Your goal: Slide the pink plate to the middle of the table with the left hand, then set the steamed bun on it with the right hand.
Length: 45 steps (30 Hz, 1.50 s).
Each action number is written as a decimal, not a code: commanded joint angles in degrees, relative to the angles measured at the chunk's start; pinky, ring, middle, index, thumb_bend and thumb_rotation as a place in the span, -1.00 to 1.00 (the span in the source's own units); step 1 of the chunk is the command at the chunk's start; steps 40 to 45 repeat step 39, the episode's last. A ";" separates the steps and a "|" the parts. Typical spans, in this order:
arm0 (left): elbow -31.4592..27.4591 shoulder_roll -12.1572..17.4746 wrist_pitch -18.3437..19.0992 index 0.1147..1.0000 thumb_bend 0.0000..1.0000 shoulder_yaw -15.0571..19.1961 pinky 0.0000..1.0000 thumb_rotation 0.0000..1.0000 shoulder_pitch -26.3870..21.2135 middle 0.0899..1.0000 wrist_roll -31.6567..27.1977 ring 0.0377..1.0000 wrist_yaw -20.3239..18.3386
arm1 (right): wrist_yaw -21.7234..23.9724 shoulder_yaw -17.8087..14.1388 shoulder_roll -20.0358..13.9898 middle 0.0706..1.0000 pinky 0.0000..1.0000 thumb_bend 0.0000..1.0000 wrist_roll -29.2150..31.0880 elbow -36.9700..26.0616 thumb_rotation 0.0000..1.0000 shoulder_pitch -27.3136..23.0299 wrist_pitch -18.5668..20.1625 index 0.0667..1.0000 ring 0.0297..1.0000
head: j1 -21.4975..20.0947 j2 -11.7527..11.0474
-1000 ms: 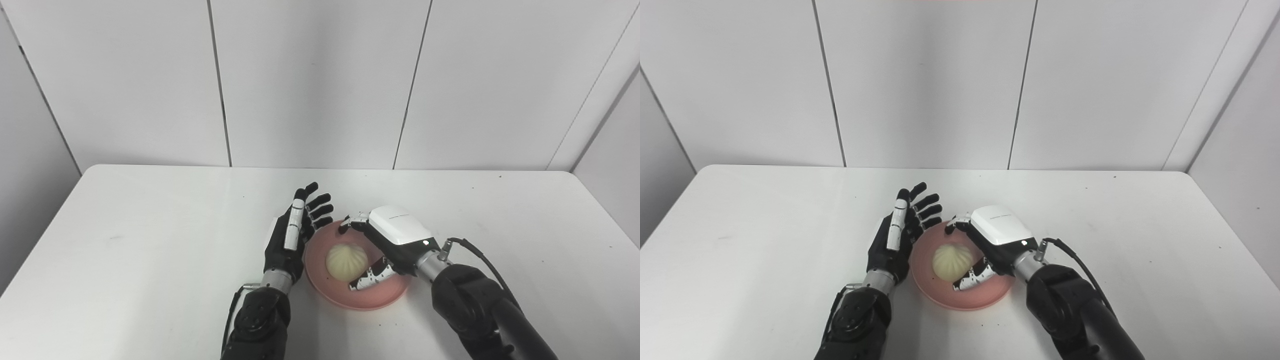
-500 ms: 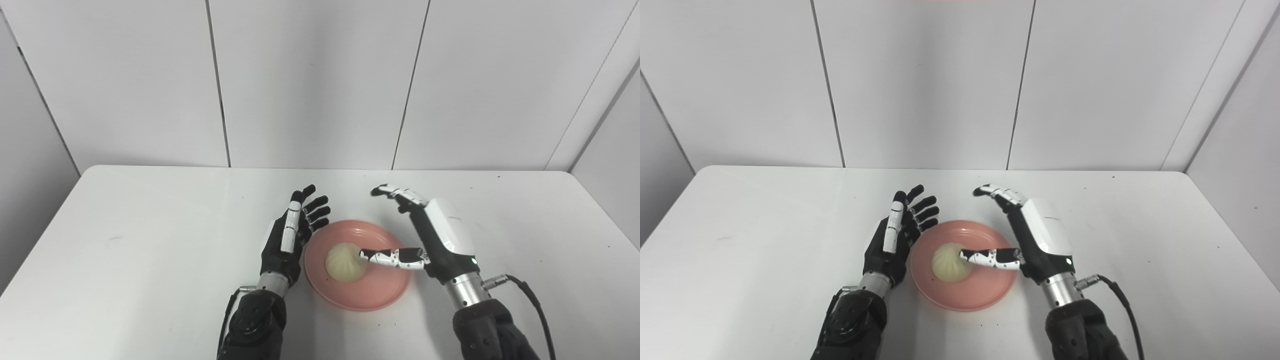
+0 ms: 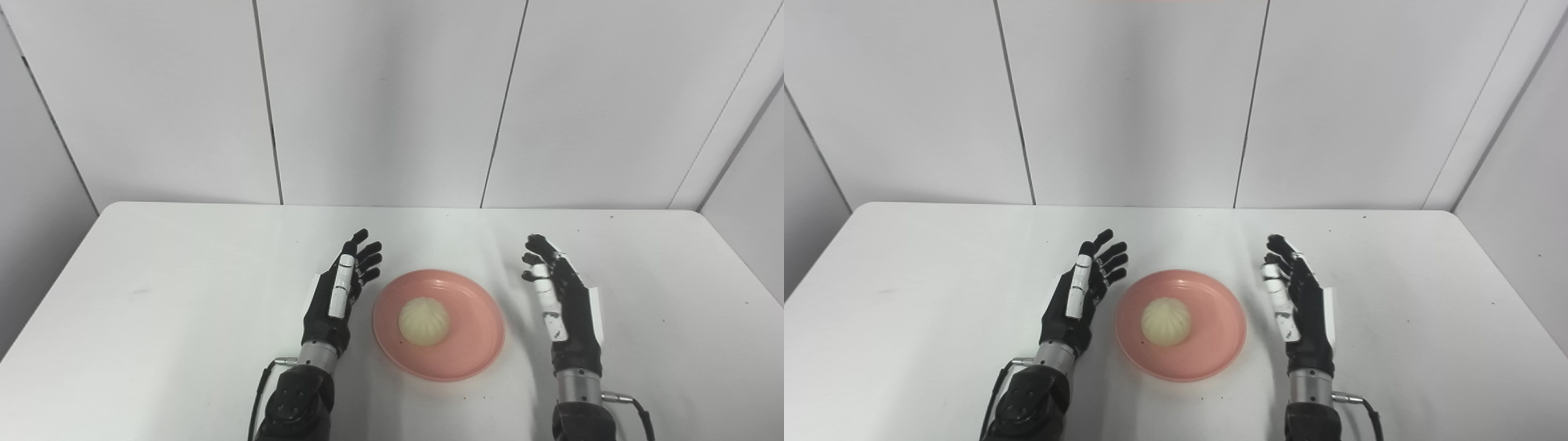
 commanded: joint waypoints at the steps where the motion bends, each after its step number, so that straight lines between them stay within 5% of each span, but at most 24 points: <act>1: -0.61 0.52 -0.54 0.70 0.30 -0.02 0.84 0.94 0.58 0.76 0.84 0.82 0.97 | 0.28 -0.05 1.04 0.59 0.41 0.17 1.47 -1.30 0.92 -1.44 0.72 0.56 0.54 | -0.48 0.10; 18: -2.74 0.81 1.65 0.74 0.35 0.79 0.95 0.93 1.18 0.83 -0.58 0.89 0.13 | 0.71 2.80 1.05 0.63 0.43 0.23 -2.35 -0.45 1.00 -0.36 3.36 0.56 0.57 | -2.41 0.42; 29: -2.44 0.93 1.88 0.75 0.35 0.74 0.92 0.92 1.04 0.77 -0.87 0.86 -0.88 | 0.20 4.24 0.18 0.77 0.77 0.32 -6.22 1.43 1.00 -0.37 0.19 0.62 0.83 | -2.56 0.45; 45: -2.37 1.25 2.31 0.73 0.34 0.41 0.89 0.90 0.98 0.74 -1.12 0.84 -1.34 | 0.04 4.69 0.16 0.79 0.77 0.42 -6.37 2.21 1.00 -0.35 -1.25 0.67 0.84 | -2.93 0.53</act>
